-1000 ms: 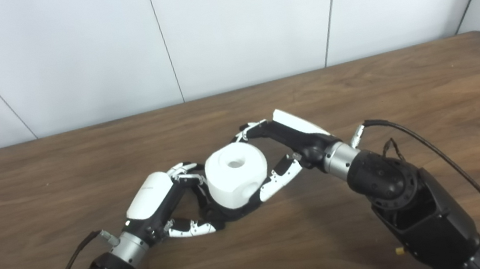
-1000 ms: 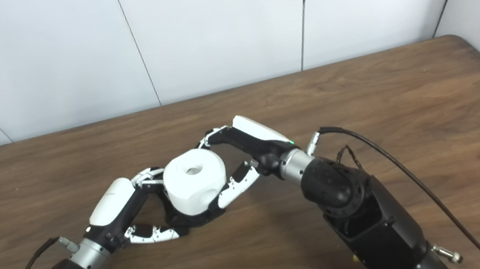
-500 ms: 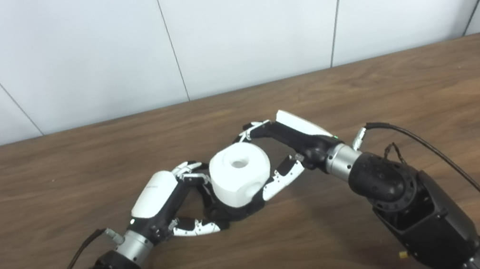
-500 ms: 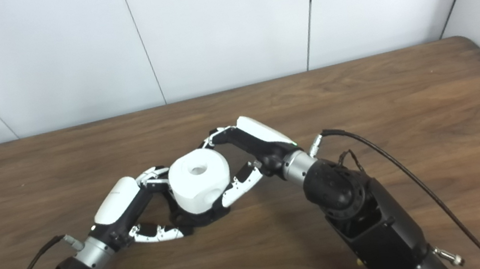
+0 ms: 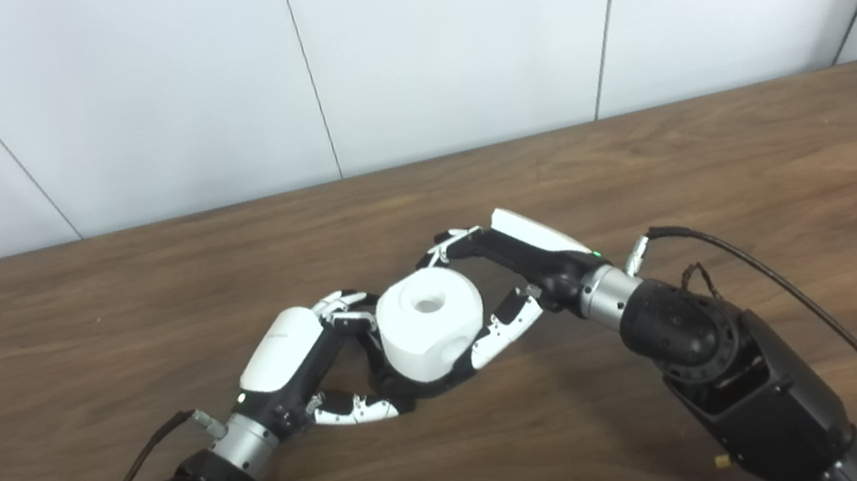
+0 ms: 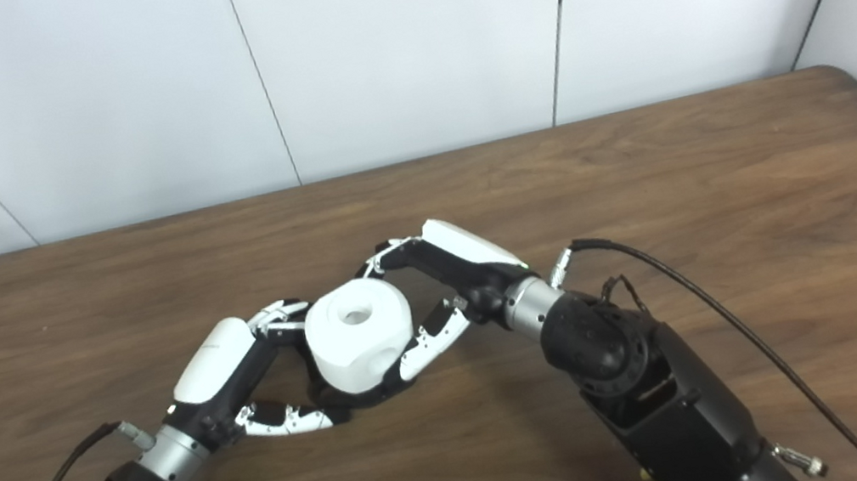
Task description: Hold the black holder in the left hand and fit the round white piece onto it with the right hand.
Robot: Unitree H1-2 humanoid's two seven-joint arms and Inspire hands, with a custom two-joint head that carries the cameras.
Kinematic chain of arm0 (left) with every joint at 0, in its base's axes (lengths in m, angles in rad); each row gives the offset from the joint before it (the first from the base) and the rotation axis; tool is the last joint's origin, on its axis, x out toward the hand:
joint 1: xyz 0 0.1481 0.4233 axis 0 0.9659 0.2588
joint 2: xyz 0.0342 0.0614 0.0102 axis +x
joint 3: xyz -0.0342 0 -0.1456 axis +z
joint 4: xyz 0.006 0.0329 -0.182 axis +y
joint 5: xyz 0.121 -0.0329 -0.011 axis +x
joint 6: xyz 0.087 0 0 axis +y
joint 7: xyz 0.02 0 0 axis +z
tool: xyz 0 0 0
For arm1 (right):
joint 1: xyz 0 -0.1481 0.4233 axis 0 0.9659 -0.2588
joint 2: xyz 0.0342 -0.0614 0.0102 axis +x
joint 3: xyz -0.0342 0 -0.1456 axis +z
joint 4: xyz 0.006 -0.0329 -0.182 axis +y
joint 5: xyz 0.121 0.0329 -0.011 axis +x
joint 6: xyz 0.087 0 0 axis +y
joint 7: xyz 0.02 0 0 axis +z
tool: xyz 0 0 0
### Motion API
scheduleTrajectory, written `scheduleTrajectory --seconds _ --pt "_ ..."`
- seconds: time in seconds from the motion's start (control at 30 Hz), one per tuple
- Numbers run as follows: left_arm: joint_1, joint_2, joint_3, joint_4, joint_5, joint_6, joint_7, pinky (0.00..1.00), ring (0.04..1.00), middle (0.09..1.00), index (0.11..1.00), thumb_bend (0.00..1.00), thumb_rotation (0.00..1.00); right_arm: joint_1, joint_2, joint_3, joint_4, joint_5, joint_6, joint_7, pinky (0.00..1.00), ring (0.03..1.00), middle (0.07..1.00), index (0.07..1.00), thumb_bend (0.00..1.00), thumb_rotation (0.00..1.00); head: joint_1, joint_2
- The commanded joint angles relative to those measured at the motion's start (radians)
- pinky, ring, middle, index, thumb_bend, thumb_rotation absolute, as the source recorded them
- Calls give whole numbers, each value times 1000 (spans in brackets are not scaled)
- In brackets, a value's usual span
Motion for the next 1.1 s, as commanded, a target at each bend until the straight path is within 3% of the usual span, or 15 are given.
scheduleTrajectory --seconds 0.0,1.07 --pt "23 2 -24 10 29 0 -44 912 852 659 483 522 50 -22 6 -4 -8 7 -42 -20 1000 942 802 485 516 149 2 -1" --pt "27 -4 -19 6 33 4 -37 914 852 656 483 522 51 2 2 15 49 17 -107 -31 1000 940 802 485 517 147 17 7"
